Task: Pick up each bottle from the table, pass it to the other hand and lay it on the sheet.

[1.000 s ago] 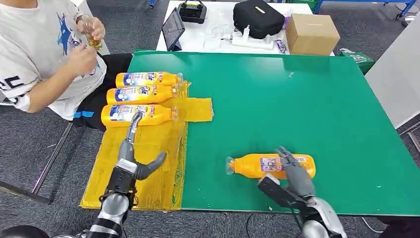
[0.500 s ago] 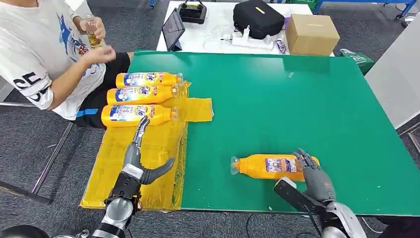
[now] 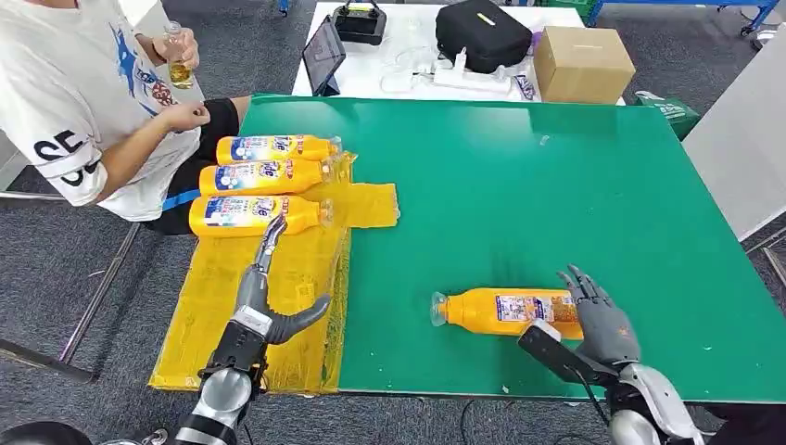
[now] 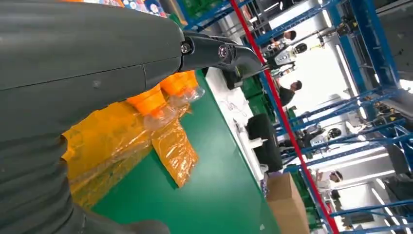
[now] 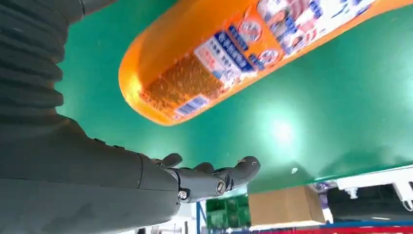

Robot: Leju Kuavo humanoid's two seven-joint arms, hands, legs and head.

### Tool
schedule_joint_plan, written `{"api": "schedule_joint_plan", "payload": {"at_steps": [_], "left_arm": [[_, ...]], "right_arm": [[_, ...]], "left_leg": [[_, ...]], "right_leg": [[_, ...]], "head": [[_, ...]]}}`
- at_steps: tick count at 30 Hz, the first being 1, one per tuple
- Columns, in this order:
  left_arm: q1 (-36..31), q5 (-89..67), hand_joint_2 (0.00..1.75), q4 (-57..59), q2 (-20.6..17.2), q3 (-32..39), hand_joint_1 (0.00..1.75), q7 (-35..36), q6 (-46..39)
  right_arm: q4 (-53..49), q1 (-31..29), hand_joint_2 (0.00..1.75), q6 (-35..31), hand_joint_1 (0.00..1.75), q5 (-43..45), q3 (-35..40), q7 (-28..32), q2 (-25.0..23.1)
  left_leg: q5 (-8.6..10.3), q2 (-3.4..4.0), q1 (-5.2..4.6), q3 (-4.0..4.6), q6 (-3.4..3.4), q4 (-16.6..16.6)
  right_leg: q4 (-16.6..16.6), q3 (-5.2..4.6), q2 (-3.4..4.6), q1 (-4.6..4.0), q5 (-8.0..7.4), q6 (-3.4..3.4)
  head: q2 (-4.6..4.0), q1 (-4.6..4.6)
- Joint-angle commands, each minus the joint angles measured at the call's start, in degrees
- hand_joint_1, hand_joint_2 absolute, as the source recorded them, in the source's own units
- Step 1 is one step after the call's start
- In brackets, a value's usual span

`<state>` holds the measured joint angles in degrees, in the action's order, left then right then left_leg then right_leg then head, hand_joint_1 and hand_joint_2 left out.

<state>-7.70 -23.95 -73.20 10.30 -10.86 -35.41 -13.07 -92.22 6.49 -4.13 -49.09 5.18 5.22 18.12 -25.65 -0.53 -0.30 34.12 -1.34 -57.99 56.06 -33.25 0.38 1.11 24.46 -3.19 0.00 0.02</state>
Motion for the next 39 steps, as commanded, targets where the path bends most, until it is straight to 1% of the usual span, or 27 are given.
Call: {"api": "schedule_joint_plan", "payload": {"at_steps": [1, 2, 4, 9, 14, 15, 19, 21, 25, 26, 28, 33, 34, 35, 36, 37, 38, 39], "left_arm": [[-3.74, 1.2, 1.75, 5.62, 0.27, -0.96, 0.0, 0.1, 0.89], [-4.02, 1.52, 1.75, 6.09, 0.36, -0.99, 0.0, 0.08, 1.05], [-4.46, 1.77, 1.75, 6.73, 0.39, -1.25, 0.0, 0.16, 1.3], [-5.97, 2.32, 1.75, 8.92, 0.4, -2.26, 0.0, 0.15, 1.74], [-6.96, 2.93, 1.75, 10.5, 0.76, -2.6, 0.0, 0.38, 1.9], [-7.0, 2.96, 1.75, 10.65, 0.78, -2.71, 0.0, 0.38, 1.96], [-7.97, 3.78, 1.75, 12.31, 0.87, -3.27, 0.0, 0.47, 2.23], [-8.19, 3.9, 1.75, 12.39, 0.93, -3.29, 0.0, 0.47, 2.24], [-8.5, 5.12, 1.75, 13.03, 0.97, -3.1, 0.0, 0.9, 2.9], [-8.54, 5.58, 1.75, 13.19, 1.05, -2.99, 0.0, 1.0, 3.25], [-8.95, 6.22, 1.75, 13.89, 1.18, -3.05, 0.0, 0.96, 3.82], [-9.06, 6.32, 1.75, 14.03, 1.27, -3.04, 0.0, 0.96, 3.86], [-9.07, 6.36, 1.75, 14.11, 1.21, -3.11, 0.0, 0.96, 4.0], [-9.41, 6.67, 1.75, 14.53, 1.36, -3.2, 0.0, 0.93, 4.33], [-9.8, 6.99, 1.75, 15.06, 1.46, -3.32, 0.0, 0.88, 4.7], [-10.18, 7.2, 1.75, 15.6, 1.51, -3.44, 0.0, 0.75, 4.87], [-10.64, 7.35, 1.75, 16.29, 1.58, -3.57, 0.0, 0.56, 5.09], [-11.15, 7.72, 1.75, 17.09, 1.71, -3.61, 0.0, 0.34, 5.28]], "right_arm": [[15.63, -10.34, 1.75, 0.02, 0.0, -3.42, 1.55, 0.51, -0.66], [17.62, -11.63, 1.75, 0.15, 0.0, -3.49, 2.0, 0.52, -0.49], [20.57, -13.23, 1.75, 1.7, 0.0, -2.03, 2.13, 1.29, -0.72], [27.48, -15.69, 1.75, 4.76, 0.0, 0.11, 4.21, 2.18, -0.51], [32.16, -17.98, 1.75, 5.58, 0.0, 0.46, 5.42, 1.94, -0.18], [32.65, -18.25, 1.75, 5.82, 0.0, 0.83, 5.32, 1.88, -0.29], [36.52, -20.24, 1.75, 7.53, 0.0, 3.14, 6.46, 3.06, -0.37], [36.8, -20.39, 1.75, 7.57, 0.0, 3.18, 6.7, 3.08, -0.4], [37.41, -22.46, 1.75, 7.29, 0.0, 3.24, 8.6, 3.58, 0.28], [37.13, -22.79, 1.75, 7.34, 0.0, 3.73, 9.17, 4.35, 0.6], [36.37, -23.43, 1.75, 8.0, 0.0, 5.38, 9.83, 5.92, 1.29], [35.97, -23.5, 1.75, 8.03, 0.0, 5.46, 10.03, 6.21, 1.41], [35.67, -23.42, 1.75, 8.34, 0.0, 6.19, 10.4, 7.52, 1.58], [34.9, -23.16, 1.75, 9.4, 0.0, 7.97, 10.74, 10.34, 2.45], [34.4, -23.06, 1.75, 10.96, 0.0, 9.64, 10.82, 11.94, 3.17], [33.87, -23.0, 1.75, 12.16, 0.0, 10.56, 11.24, 12.99, 3.97], [33.56, -23.17, 1.75, 13.55, 0.0, 11.32, 11.79, 13.8, 5.0], [33.54, -23.57, 1.75, 14.92, 0.0, 12.41, 12.3, 14.45, 6.02]], "left_leg": [[0.01, 0.14, 0.07, -0.17, 0.05, 0.05], [-0.01, 0.17, 0.14, -0.25, 0.09, 0.04], [0.03, 0.1, 0.04, -0.12, 0.01, 0.04], [0.0, 0.06, 0.12, -0.26, 0.07, 0.05], [0.02, 0.06, 0.05, -0.15, 0.02, 0.03], [0.01, 0.09, 0.1, -0.22, 0.05, 0.03], [0.04, -0.01, 0.08, -0.19, 0.02, 0.03], [0.04, 0.0, 0.17, -0.34, 0.08, 0.05], [0.05, 0.0, 0.05, -0.39, 0.02, 0.02], [0.06, 0.04, 0.17, -0.48, 0.1, 0.04], [0.05, 0.07, 0.05, -0.46, 0.02, 0.01], [0.07, 0.09, 0.13, -0.46, 0.08, 0.0], [0.06, 0.07, 0.05, -0.47, 0.01, 0.02], [0.06, 0.08, 0.07, -0.48, 0.03, 0.02], [0.05, 0.08, 0.09, -0.48, 0.03, 0.01], [0.06, 0.04, 0.05, -0.46, 0.0, 0.0], [0.04, 0.06, 0.16, -0.5, 0.08, -0.01], [0.06, 0.0, 0.05, -0.44, 0.01, -0.01]], "right_leg": [[-0.13, 0.19, 0.08, -0.08, -0.09, 0.1], [-0.18, 0.29, 0.09, -0.15, -0.1, 0.14], [-0.1, 0.14, 0.07, -0.05, -0.09, 0.04], [-0.17, 0.31, 0.01, -0.14, -0.07, 0.11], [-0.08, 0.17, 0.04, -0.07, -0.08, 0.05], [-0.13, 0.26, 0.05, -0.12, -0.08, 0.09], [-0.11, 0.24, -0.04, -0.09, -0.07, 0.05], [-0.21, 0.43, -0.07, -0.19, -0.1, 0.13], [-0.1, 0.41, -0.03, -0.06, -0.06, 0.04], [-0.2, 0.54, -0.06, -0.2, -0.13, 0.17], [-0.07, 0.45, -0.01, -0.06, -0.08, 0.05], [-0.12, 0.47, -0.03, -0.16, -0.16, 0.1], [-0.07, 0.45, -0.01, -0.07, -0.12, 0.02], [-0.09, 0.47, -0.02, -0.09, -0.13, 0.04], [-0.09, 0.47, -0.01, -0.1, -0.13, 0.03], [-0.06, 0.45, -0.04, -0.06, -0.11, 0.0], [-0.13, 0.53, -0.08, -0.19, -0.13, 0.12], [-0.05, 0.44, -0.09, -0.07, -0.1, 0.01]], "head": [[0.0, 0.02], [0.0, 0.02], [0.0, 0.0], [0.0, 0.0], [0.0, -0.02], [0.0, 0.0], [0.0, 0.0], [0.0, 0.02], [0.0, 0.0], [0.0, 0.02], [0.0, 0.0], [0.0, 0.0], [0.0, 0.0], [0.0, 0.0], [0.0, 0.0], [0.0, 0.0], [0.0, -0.02], [0.0, 0.0]]}}
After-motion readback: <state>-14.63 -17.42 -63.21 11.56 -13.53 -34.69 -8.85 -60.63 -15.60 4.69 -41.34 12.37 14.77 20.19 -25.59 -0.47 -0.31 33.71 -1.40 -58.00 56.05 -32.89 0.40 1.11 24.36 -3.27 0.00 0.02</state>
